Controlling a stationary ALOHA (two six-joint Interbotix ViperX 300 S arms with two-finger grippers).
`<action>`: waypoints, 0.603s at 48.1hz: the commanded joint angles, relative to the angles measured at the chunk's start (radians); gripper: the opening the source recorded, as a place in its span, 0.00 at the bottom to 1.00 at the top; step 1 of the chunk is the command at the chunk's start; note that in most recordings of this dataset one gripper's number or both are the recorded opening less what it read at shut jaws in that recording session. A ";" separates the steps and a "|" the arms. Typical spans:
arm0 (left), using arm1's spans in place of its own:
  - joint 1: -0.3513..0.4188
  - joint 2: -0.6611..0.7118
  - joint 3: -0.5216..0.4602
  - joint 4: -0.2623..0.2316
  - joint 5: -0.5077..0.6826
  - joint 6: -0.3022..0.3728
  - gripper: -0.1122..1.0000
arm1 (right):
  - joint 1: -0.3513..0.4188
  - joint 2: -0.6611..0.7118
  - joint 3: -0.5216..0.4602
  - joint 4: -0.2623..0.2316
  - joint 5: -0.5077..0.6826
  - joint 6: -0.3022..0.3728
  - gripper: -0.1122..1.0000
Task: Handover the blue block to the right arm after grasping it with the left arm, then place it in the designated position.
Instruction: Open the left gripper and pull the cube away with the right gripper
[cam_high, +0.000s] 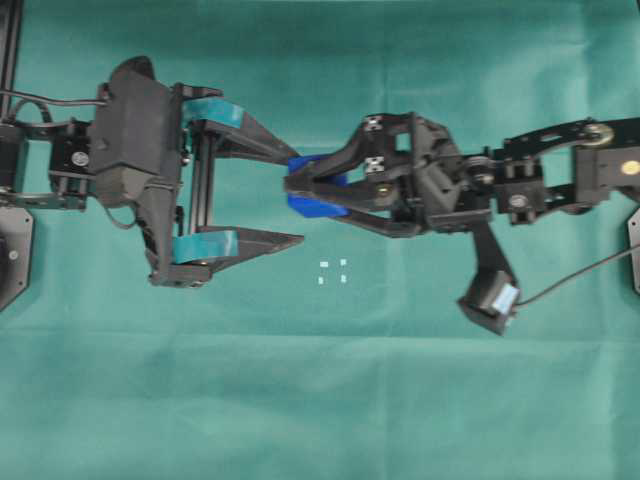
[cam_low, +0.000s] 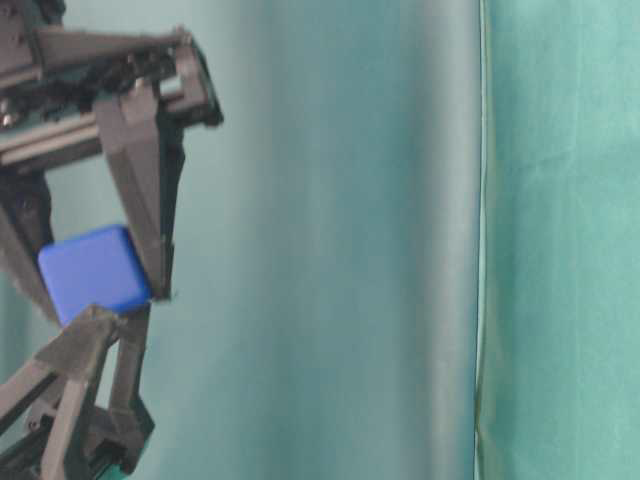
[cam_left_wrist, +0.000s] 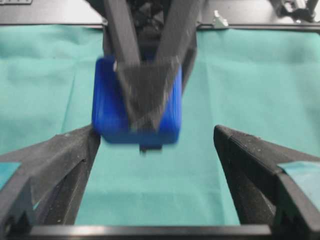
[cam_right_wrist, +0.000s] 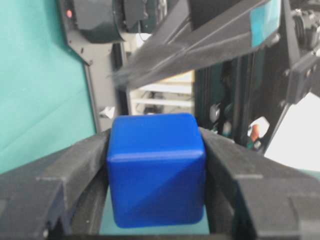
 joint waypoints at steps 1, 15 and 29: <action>0.002 -0.034 -0.002 -0.002 -0.009 0.002 1.00 | 0.002 -0.061 0.017 0.003 0.005 0.011 0.56; 0.002 -0.071 0.029 -0.002 -0.005 0.000 1.00 | 0.002 -0.179 0.112 0.005 0.021 0.074 0.56; 0.005 -0.069 0.028 -0.002 -0.005 0.002 1.00 | 0.005 -0.186 0.121 0.040 0.029 0.115 0.56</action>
